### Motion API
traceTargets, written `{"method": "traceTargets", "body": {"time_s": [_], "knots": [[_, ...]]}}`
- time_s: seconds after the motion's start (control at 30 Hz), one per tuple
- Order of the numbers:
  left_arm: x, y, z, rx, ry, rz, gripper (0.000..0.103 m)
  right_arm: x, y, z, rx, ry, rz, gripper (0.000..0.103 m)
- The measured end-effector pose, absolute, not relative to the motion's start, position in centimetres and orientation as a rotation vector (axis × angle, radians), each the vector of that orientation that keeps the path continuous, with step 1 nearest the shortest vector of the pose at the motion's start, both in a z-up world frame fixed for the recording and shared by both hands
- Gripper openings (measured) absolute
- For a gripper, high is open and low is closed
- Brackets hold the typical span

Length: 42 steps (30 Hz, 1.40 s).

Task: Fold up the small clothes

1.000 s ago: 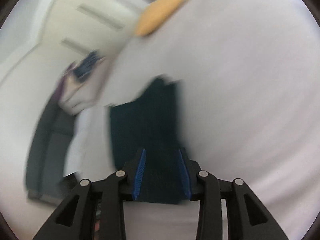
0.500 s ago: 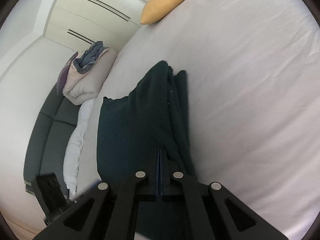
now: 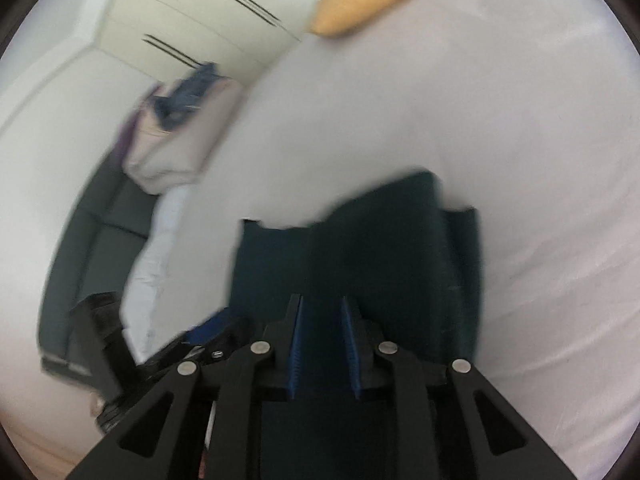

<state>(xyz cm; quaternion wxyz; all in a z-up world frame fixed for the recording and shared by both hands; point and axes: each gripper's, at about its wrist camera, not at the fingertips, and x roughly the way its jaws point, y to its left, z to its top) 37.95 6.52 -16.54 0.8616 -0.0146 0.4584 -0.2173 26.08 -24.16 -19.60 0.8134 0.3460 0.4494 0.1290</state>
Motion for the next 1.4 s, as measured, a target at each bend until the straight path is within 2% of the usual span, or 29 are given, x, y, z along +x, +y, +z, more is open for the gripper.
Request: {"method": "traceTargets", "body": {"time_s": [0.03, 0.07, 0.23, 0.27, 0.33, 0.4, 0.5, 0.63, 0.67, 0.73, 0.9, 0.97, 1.0, 1.03, 1.07, 1.2, 1.27, 1.4], "knots": [[38.1, 6.2, -16.5, -0.029, 0.96, -0.455, 0.066, 26.0, -24.7, -20.5, 0.759, 0.963, 0.272, 0.005], [38.1, 6.1, -16.6, -0.021, 0.957, -0.456, 0.066, 25.9, -25.2, -21.0, 0.767, 0.954, 0.272, 0.0], [38.1, 5.6, -16.5, 0.024, 0.96, -0.46, 0.069, 23.8, -26.9, -21.1, 0.809, 0.92, 0.278, 0.001], [38.0, 5.6, -16.4, 0.03, 0.96, -0.456, 0.069, 23.0, -26.7, -20.2, 0.789, 0.909, 0.271, 0.003], [38.0, 5.2, -16.3, 0.05, 0.957, -0.442, 0.069, 22.1, -25.1, -18.6, 0.756, 0.865, 0.302, 0.023], [37.7, 5.1, -16.5, 0.056, 0.956, -0.435, 0.069, 20.9, -24.1, -18.2, 0.707, 0.862, 0.317, 0.037], [37.5, 5.1, -16.1, 0.064, 0.957, -0.435, 0.069, 19.9, -23.5, -19.2, 0.636, 0.89, 0.295, 0.025], [37.6, 4.9, -16.4, 0.069, 0.947, -0.434, 0.069, 17.0, -25.2, -18.8, 0.671, 0.863, 0.277, 0.024], [37.8, 4.8, -16.5, 0.069, 0.946, -0.431, 0.069, 16.6, -25.4, -18.4, 0.654, 0.862, 0.256, 0.025], [37.4, 4.8, -16.6, 0.07, 0.944, -0.428, 0.069, 15.7, -26.1, -17.3, 0.617, 0.853, 0.194, 0.042], [36.9, 4.9, -16.6, 0.072, 0.943, -0.427, 0.069, 16.4, -28.2, -17.3, 0.66, 0.858, 0.159, 0.055], [36.7, 5.0, -16.5, 0.072, 0.943, -0.427, 0.069, 17.3, -27.9, -17.4, 0.665, 0.865, 0.162, 0.056], [36.6, 5.0, -16.4, 0.074, 0.94, -0.425, 0.069, 17.9, -27.5, -17.2, 0.649, 0.867, 0.175, 0.06], [36.4, 5.0, -16.3, 0.075, 0.936, -0.422, 0.07, 18.2, -27.2, -17.2, 0.635, 0.87, 0.187, 0.069], [36.3, 5.1, -16.2, 0.074, 0.932, -0.415, 0.072, 18.8, -26.8, -17.4, 0.617, 0.884, 0.195, 0.073], [35.1, 7.2, -14.6, -0.009, 0.888, -0.372, 0.075, 20.8, -26.4, -18.6, 0.624, 0.942, 0.193, 0.074], [34.5, 9.2, -14.2, -0.076, 0.863, -0.342, 0.081, 21.7, -26.4, -19.3, 0.625, 0.97, 0.192, 0.074], [35.4, 11.0, -16.0, -0.2, 0.971, -0.38, 0.081, 22.7, -26.2, -19.9, 0.658, 0.97, 0.222, 0.074]]}}
